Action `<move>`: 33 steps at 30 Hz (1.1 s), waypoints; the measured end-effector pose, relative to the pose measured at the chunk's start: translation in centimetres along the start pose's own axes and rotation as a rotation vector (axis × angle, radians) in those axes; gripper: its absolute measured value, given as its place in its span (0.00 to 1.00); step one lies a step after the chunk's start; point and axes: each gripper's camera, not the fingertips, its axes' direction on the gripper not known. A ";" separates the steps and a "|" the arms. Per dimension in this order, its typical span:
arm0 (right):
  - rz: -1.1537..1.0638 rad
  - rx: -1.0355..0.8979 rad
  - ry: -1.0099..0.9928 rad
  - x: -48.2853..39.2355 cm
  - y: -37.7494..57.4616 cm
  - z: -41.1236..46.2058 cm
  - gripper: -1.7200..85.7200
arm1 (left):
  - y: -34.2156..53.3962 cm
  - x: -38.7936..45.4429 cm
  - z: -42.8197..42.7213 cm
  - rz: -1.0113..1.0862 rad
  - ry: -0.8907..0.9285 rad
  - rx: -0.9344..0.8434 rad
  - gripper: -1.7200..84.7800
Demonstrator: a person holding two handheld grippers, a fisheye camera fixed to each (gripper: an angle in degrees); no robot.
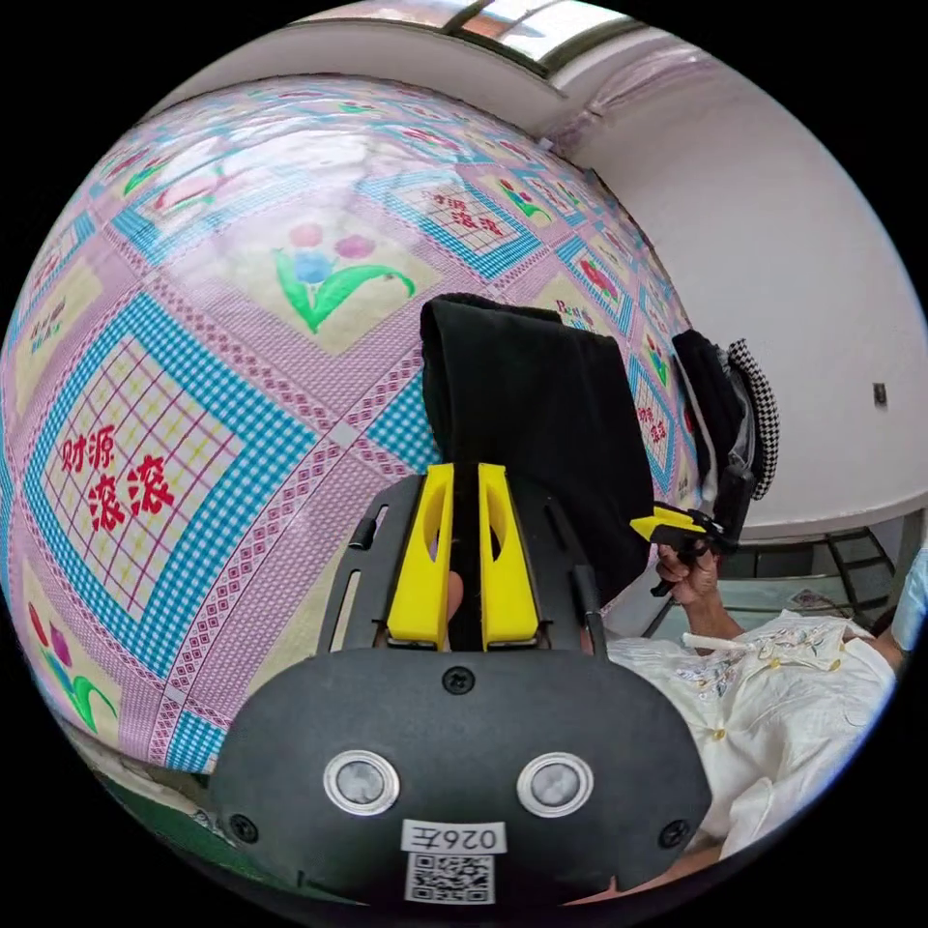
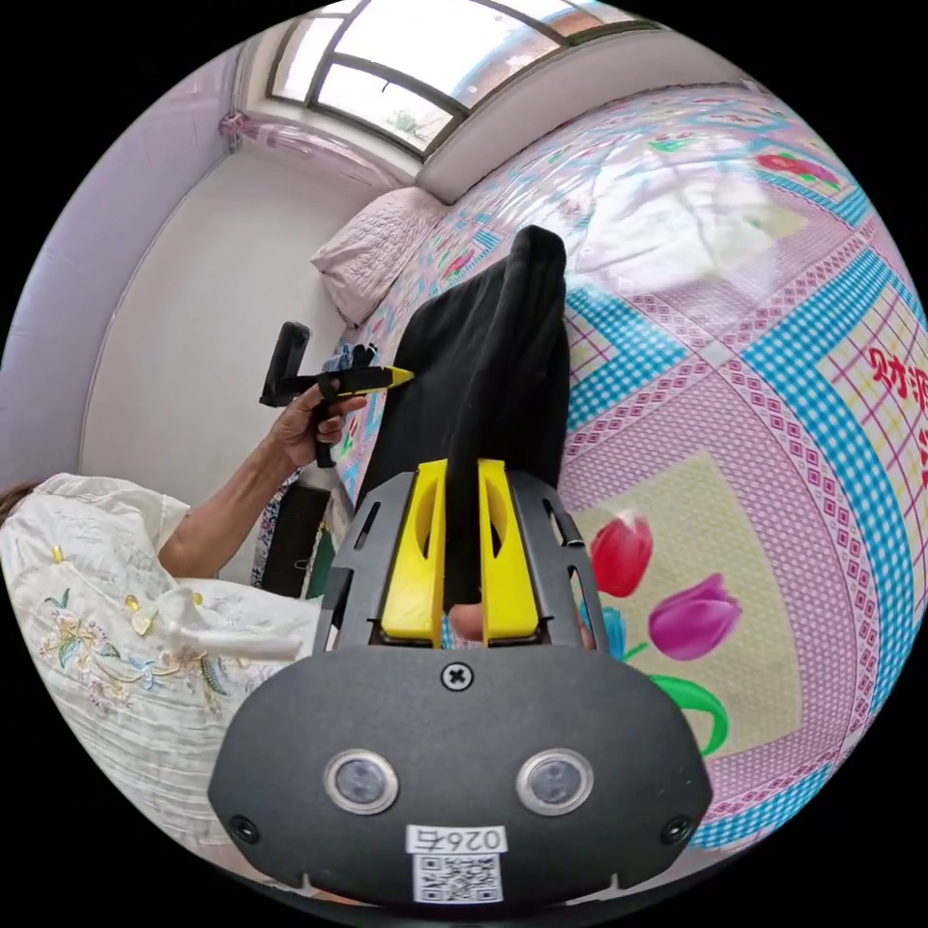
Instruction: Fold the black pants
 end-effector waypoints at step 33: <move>-0.189 0.216 -0.033 -6.5 -2.9 -0.4 0.01 | 2.8 -11.0 -16.9 0.099 0.248 0.157 0.11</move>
